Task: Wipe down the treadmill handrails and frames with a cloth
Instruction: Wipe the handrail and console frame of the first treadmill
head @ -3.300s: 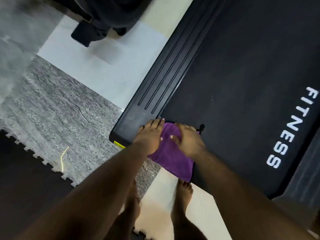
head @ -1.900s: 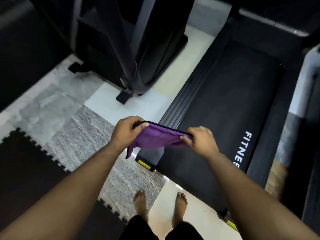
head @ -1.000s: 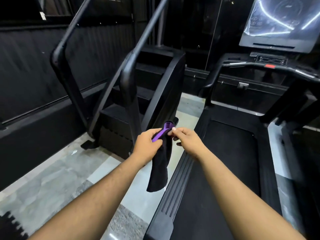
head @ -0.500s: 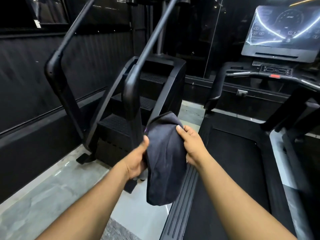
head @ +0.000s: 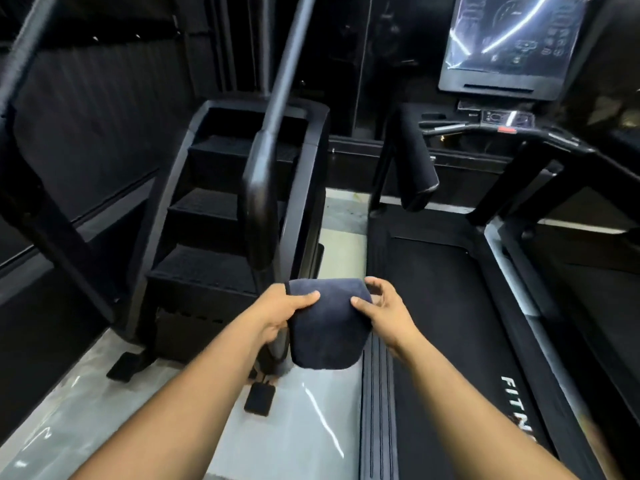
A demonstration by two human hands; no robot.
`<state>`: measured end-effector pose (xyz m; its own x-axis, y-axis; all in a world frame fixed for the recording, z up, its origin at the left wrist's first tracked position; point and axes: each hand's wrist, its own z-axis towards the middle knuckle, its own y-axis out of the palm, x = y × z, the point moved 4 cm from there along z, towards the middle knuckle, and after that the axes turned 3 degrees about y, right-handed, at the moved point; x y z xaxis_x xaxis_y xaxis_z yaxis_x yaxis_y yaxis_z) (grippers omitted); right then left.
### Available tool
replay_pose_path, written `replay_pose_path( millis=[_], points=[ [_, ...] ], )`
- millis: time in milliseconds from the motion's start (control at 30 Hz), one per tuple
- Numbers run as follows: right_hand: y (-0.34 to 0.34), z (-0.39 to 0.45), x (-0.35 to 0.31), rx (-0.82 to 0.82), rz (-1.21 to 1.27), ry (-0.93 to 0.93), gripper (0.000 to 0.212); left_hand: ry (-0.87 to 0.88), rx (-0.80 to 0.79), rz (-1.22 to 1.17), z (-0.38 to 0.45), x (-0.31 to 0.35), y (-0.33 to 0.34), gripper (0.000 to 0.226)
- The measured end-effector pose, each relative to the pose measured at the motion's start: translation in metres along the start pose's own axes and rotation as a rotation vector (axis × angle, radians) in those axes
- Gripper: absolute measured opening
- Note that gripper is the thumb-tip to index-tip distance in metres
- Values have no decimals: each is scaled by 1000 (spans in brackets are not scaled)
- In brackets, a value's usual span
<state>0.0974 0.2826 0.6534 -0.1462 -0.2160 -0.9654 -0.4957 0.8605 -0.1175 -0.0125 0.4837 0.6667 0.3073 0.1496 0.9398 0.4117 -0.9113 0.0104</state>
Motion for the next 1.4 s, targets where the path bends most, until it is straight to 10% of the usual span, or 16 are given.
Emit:
replay_pose_path(
  millis=[167,400,733,900,1133,1400],
  points=[
    [4,20,-29,143,-116,-142,56,98,-57,357,40,34,-9,130],
    [-39,71,-72,383,-406,-177,21,527,107,1181,108,90,26,28],
    [-135,214,-143,894,-305,-378,25,558,-171,517,295,180,145,9],
    [-179,306,-186,1144,-701,-566,52,485,-190,295,396,229,206,14],
    [-157,418,-111,510,-1654,17,85,403,-174,527,547,214,211,40],
    [-170,493,-150,346,-1742,223,80,827,-411,1401,618,232,233,62]
  ],
)
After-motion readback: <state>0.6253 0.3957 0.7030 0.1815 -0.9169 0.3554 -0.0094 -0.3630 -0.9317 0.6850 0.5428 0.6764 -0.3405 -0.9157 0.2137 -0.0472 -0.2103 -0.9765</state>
